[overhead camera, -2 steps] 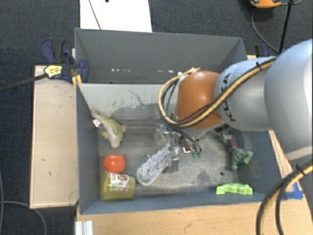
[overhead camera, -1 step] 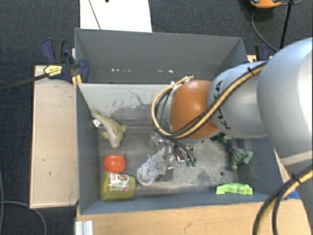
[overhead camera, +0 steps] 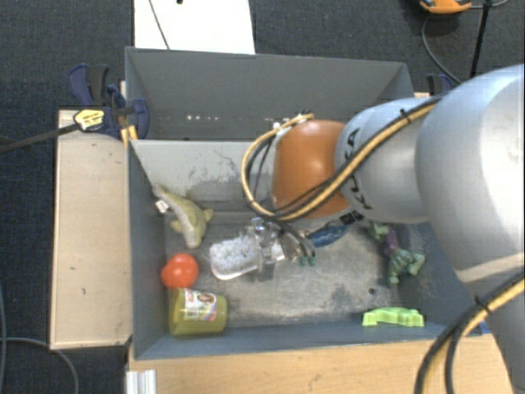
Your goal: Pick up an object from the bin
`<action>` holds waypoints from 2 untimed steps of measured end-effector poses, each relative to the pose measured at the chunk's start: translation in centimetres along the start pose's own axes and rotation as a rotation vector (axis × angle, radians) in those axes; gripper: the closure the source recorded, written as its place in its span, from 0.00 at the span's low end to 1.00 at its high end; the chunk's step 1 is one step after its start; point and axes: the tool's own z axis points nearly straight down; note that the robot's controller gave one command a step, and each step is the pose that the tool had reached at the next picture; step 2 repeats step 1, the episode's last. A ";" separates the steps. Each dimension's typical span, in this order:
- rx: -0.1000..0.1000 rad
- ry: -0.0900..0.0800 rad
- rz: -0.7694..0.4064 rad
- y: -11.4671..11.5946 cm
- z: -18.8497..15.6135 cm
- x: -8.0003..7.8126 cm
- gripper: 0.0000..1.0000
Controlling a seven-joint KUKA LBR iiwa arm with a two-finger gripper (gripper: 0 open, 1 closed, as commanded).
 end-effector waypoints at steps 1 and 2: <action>0.000 0.000 0.001 0.0 0.0 0.0 1.00; 0.000 0.000 0.001 0.0 0.0 0.0 1.00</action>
Offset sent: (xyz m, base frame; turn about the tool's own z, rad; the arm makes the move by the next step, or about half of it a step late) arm 0.0212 0.0564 0.1037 -0.0070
